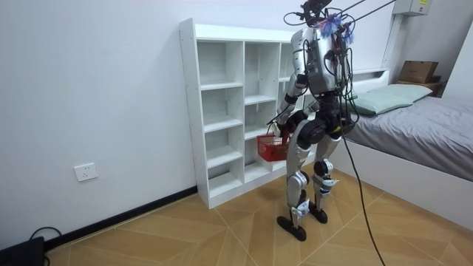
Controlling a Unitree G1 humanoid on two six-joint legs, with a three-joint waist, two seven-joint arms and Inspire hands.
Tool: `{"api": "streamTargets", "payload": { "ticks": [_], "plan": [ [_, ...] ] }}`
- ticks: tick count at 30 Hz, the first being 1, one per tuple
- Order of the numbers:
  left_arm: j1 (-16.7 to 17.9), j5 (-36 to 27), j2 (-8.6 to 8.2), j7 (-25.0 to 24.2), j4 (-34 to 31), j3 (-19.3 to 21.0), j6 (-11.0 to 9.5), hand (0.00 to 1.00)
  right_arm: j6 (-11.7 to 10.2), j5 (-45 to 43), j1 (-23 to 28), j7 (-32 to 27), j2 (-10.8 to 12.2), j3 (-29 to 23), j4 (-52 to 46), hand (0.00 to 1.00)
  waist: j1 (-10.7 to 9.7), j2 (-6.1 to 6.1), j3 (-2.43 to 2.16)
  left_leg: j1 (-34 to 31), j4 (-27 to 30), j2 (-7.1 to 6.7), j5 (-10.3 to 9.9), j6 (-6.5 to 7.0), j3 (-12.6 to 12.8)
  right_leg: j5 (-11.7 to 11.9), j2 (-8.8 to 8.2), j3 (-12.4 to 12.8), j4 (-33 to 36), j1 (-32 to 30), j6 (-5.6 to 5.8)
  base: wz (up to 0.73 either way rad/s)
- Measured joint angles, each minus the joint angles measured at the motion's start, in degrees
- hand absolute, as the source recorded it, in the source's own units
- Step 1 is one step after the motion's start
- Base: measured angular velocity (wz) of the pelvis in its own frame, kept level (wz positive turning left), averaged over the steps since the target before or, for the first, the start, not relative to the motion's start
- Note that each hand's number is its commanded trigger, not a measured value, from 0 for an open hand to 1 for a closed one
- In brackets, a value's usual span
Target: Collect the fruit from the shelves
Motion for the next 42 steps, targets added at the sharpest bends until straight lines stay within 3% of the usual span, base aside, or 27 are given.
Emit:
{"api": "streamTargets", "payload": {
  "ticks": [11, 17, 19, 20, 21, 22, 24, 27, 35, 42],
  "plan": [
    [-0.01, 0.00, -0.53, -0.01, 0.02, -0.08, 0.00, 1.00, 0.00, 0.02, -0.12, -0.56, 0.15, 0.01, 0.69, 1.00, 0.03, 0.30, 0.19, -0.06, -0.06, 0.01, 0.00, 0.00, 0.05, 0.00, 0.06, 0.13, -0.10, -0.13, 0.00, 0.00],
    [-0.29, -2.34, -0.67, -0.03, 0.82, -1.41, 0.00, 1.00, 0.00, 0.27, -0.37, -0.56, 0.27, 0.14, 1.96, 1.00, -0.02, 0.89, 0.54, -0.03, -0.05, 0.02, 0.00, 0.00, 0.08, 0.01, 0.08, 0.23, -0.03, -0.11, -0.01, 0.00],
    [-0.29, -2.36, -0.66, -0.03, 0.82, -1.76, 0.00, 1.00, 0.00, 0.27, -0.37, -0.55, 0.30, 0.23, 1.96, 0.65, -0.02, 0.97, 0.58, 0.02, -0.06, 0.02, 0.00, 0.00, 0.14, 0.01, 0.09, 0.33, 0.00, -0.11, -0.01, 0.00],
    [-0.29, -2.36, -0.66, -0.04, 0.82, -1.77, 0.00, 1.00, 0.00, 0.27, -0.38, -0.55, 0.30, 0.23, 1.96, 0.55, -0.02, 0.97, 0.58, 0.04, -0.05, 0.02, 0.00, 0.00, 0.16, 0.01, 0.09, 0.37, 0.01, -0.11, -0.01, 0.00],
    [-0.30, -2.36, -0.66, -0.04, 0.82, -1.80, 0.00, 1.00, 0.00, 0.27, -0.39, -0.55, 0.30, 0.28, 1.96, 0.51, -0.02, 0.97, 0.58, 0.07, -0.05, 0.01, 0.00, 0.00, 0.21, 0.01, 0.10, 0.47, 0.03, -0.11, -0.01, 0.00],
    [-0.30, -2.36, -0.66, -0.05, 0.83, -1.81, 0.00, 1.00, 0.00, 0.27, -0.40, -0.55, 0.30, 0.30, 1.96, 0.22, -0.02, 0.97, 0.57, 0.11, -0.06, 0.00, 0.00, 0.00, 0.25, 0.02, 0.11, 0.55, 0.04, -0.11, 0.00, 0.00],
    [-0.28, -2.36, -0.65, -0.07, 0.84, -1.81, 0.00, 1.00, 0.00, 0.28, -0.41, -0.58, 0.30, 0.30, 1.96, 0.07, -0.02, 0.97, 0.57, 0.16, -0.06, 0.00, 0.00, 0.00, 0.30, 0.02, 0.13, 0.64, 0.07, -0.10, 0.00, 0.00],
    [-0.25, -2.36, -0.60, -0.08, 1.02, -1.81, 0.00, 1.00, 0.00, 0.28, -0.52, -0.76, 0.23, 0.29, 1.96, 0.00, -0.08, 0.97, 0.57, 0.24, -0.05, 0.01, 0.00, 0.00, 0.32, 0.02, 0.15, 0.71, 0.13, -0.08, -0.01, 0.00],
    [-1.20, -2.31, -1.17, -0.80, 2.64, -3.50, 0.04, 1.00, -0.03, 0.56, -1.23, -0.81, 1.44, 0.52, 1.94, 0.02, -0.25, 1.05, 0.53, 0.10, 0.66, 0.07, 0.00, 0.00, 0.21, 0.04, 0.12, 0.66, 0.31, 0.01, -0.05, 0.00],
    [-1.38, -2.35, -1.06, -1.83, 2.95, -3.74, 0.03, 1.00, -0.03, 0.87, -1.37, 0.51, 1.77, 0.60, 1.89, 0.02, -0.12, 1.92, 0.45, 0.03, 1.11, 0.03, -0.01, 0.01, 0.17, 0.04, -0.04, 0.58, 0.94, -0.17, -0.05, 0.00]
  ]
}}
